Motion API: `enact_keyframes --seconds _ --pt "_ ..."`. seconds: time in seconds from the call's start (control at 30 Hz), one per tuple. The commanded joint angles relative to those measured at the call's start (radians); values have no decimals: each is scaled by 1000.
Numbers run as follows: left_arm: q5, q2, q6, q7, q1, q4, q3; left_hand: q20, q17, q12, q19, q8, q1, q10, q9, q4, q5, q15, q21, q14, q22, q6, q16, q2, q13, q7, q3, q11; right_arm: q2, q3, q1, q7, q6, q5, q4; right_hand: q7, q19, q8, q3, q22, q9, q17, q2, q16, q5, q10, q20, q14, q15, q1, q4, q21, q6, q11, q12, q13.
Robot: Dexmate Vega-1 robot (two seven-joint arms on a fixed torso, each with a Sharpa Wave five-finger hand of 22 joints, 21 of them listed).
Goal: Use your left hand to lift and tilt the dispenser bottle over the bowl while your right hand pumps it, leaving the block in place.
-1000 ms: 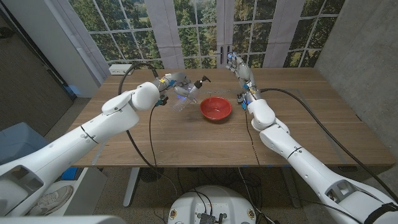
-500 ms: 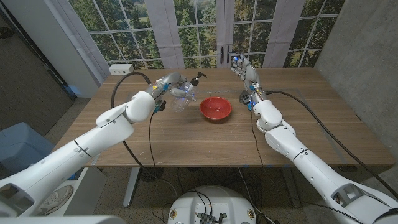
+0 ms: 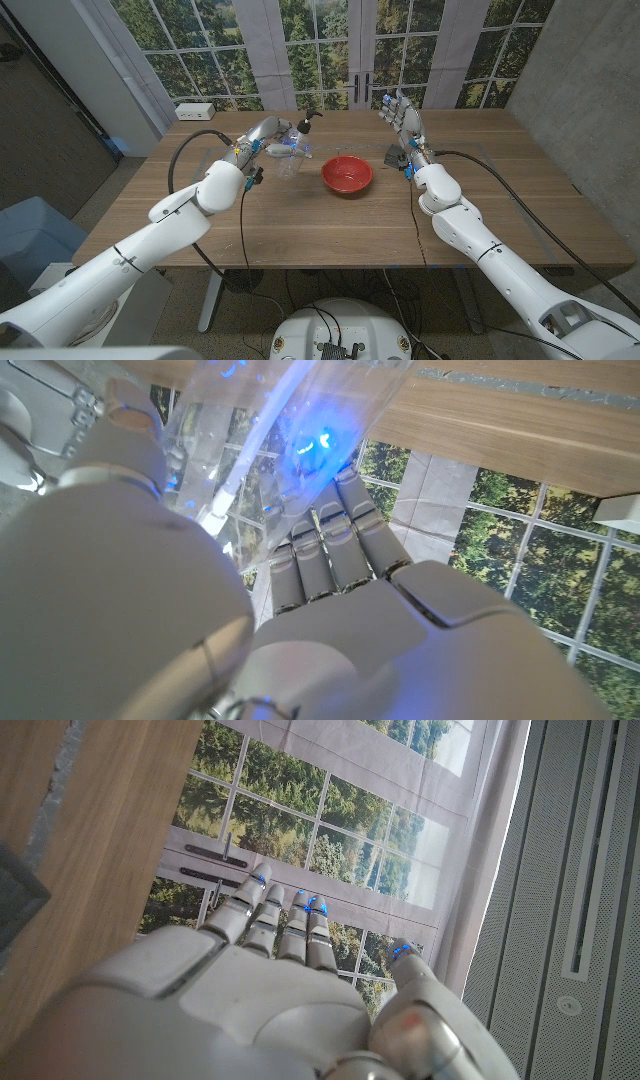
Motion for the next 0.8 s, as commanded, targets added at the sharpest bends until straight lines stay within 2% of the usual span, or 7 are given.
enact_keyframes --seconds 0.03,0.2,0.3,0.5,0.57,0.7,0.8 --pt "-25 -64 -86 165 105 30 -47 -99 8 7 -5 5 326 112 8 2 4 -225 9 141 0 67 2 377 6 -73 9 -113 -7 39 -30 29 24 82 7 2 2 4 1 2 2 2 39 5 -2 4 -2 5 2 6 -4 3 10 5 8 2" --pt "-11 -134 -163 275 136 79 -49 -100 10 6 -8 5 325 110 13 2 5 -225 15 136 -1 67 2 376 10 -74 10 -118 -15 55 -45 42 24 118 6 2 2 4 1 2 2 2 39 5 -3 5 -1 5 3 5 -4 3 11 8 8 2" --pt "11 -149 -167 306 143 90 -46 -100 11 6 -8 4 325 110 15 2 5 -225 17 134 -2 66 1 376 12 -75 10 -116 -16 66 -56 49 26 145 8 3 3 4 1 2 2 2 39 5 -3 5 -1 4 3 5 -4 3 11 9 8 2" --pt "64 -243 -234 453 156 170 -31 -101 11 5 -11 3 322 107 18 2 5 -225 21 129 -2 64 -1 376 15 -74 10 -114 -12 90 -81 62 47 191 19 4 2 3 0 3 2 3 39 5 -3 7 -1 4 5 5 -4 2 11 12 9 3" --pt "35 -260 -262 453 158 189 -34 -102 12 5 -12 3 322 108 19 2 5 -225 23 128 -3 65 -1 375 15 -74 10 -115 -14 97 -90 62 49 202 20 4 2 3 0 3 2 3 39 5 -3 7 0 4 5 4 -4 2 12 13 8 3" --pt "43 -280 -239 469 162 199 -31 -102 10 3 -12 2 321 108 20 2 5 -225 26 122 -3 63 -4 373 14 -75 9 -113 -14 109 -105 64 54 223 21 4 -2 3 0 3 3 3 39 5 -3 7 1 3 6 4 -4 0 12 14 9 3" --pt "45 -307 -267 503 158 232 -25 -102 8 0 -11 0 319 104 21 3 5 -225 30 119 -3 60 -7 374 12 -75 9 -111 -15 114 -115 66 61 230 23 9 -1 3 0 3 3 3 38 5 -3 8 2 2 7 4 -4 0 13 14 9 3"
